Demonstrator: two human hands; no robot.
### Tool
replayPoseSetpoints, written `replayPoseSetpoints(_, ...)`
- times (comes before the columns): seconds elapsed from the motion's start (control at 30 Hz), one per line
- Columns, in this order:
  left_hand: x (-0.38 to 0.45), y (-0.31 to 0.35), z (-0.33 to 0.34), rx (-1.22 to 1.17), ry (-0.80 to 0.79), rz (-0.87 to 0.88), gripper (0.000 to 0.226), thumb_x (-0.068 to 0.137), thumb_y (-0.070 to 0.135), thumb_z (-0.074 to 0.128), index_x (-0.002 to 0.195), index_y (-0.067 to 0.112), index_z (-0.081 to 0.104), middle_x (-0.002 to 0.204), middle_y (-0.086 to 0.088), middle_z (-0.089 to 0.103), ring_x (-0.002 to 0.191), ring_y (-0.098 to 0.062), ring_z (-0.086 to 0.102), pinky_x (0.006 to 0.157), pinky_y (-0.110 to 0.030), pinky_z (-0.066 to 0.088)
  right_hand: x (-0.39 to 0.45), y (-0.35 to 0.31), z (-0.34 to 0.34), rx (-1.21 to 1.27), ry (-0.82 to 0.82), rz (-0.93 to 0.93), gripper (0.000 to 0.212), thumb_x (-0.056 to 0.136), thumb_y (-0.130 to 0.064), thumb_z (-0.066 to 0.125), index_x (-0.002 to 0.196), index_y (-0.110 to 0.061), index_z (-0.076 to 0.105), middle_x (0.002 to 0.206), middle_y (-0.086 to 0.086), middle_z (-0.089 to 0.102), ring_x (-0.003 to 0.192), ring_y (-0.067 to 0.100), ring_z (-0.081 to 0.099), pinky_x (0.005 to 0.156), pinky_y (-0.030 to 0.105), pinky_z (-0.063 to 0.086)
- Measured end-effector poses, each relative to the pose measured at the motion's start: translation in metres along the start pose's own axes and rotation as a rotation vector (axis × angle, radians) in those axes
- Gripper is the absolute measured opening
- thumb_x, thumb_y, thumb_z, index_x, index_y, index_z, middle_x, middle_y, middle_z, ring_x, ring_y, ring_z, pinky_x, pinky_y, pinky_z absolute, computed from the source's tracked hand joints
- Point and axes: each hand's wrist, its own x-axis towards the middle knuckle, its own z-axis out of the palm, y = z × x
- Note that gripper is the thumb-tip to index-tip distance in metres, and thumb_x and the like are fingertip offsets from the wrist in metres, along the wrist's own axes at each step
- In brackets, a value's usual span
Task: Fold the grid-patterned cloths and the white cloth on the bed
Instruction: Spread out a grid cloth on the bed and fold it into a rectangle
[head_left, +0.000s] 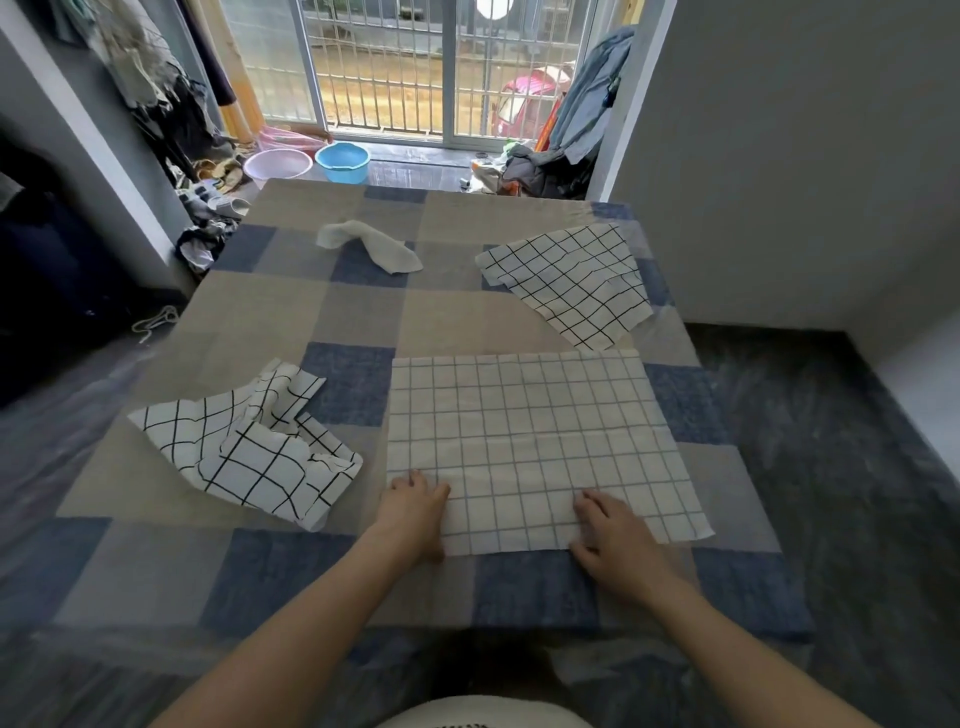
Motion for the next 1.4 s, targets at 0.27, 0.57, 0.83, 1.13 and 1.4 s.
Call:
replayPoseSetpoints(0.27,0.001,-0.010,0.004,-0.033,0.031,0.014,0.079,0.069,0.036,0.082,0.133,0.019,0.038,0.135,-0.010,0.041,0.122,-0.032,0.043,0.100,-0.045,0.044,0.010,0.000,-0.013,0.088,-0.017,0.079,0.046,0.073,-0.046,0.075,0.111,-0.030,0.054,0.128,-0.011,0.047,0.120,0.013,0.043,0.095,0.032,0.044)
replayPoseSetpoints(0.57,0.001,-0.010,0.006,-0.084,0.050,-0.003,0.083,0.066,0.054,0.078,0.132,0.022,0.039,0.133,-0.007,0.042,0.121,-0.031,0.043,0.101,-0.046,0.041,0.020,-0.002,-0.016,0.142,-0.059,0.148,0.019,0.078,-0.046,0.071,0.084,-0.035,0.057,0.124,-0.013,0.042,0.117,0.013,0.038,0.091,0.037,0.037)
replayPoseSetpoints(0.83,0.003,0.002,0.008,-0.079,0.069,-0.063,0.094,0.065,0.081,0.056,0.135,0.022,0.034,0.139,-0.013,0.036,0.122,-0.035,0.038,0.100,-0.047,0.039,0.030,-0.007,-0.019,0.155,-0.049,0.209,0.012,0.089,-0.043,0.059,0.086,-0.032,0.059,0.111,-0.010,0.042,0.107,0.013,0.042,0.087,0.037,0.039)
replayPoseSetpoints(1.13,0.001,0.017,0.010,-0.046,0.190,-0.150,0.050,0.087,0.046,0.045,0.129,0.019,0.039,0.131,-0.016,0.046,0.112,-0.034,0.047,0.090,-0.041,0.037,0.043,-0.011,-0.031,0.249,0.013,0.285,0.019,0.097,-0.037,0.043,0.086,-0.025,0.052,0.096,-0.004,0.053,0.090,0.015,0.050,0.086,0.040,0.040)
replayPoseSetpoints(1.4,0.003,0.023,0.000,-0.047,0.180,-0.148,0.069,0.080,0.071,0.043,0.122,0.017,0.042,0.121,-0.016,0.053,0.107,-0.032,0.053,0.087,-0.040,0.040,0.040,-0.017,-0.037,0.181,0.073,0.188,0.020,0.099,-0.034,0.039,0.086,-0.023,0.048,0.093,-0.005,0.049,0.088,0.014,0.046,0.081,0.036,0.039)
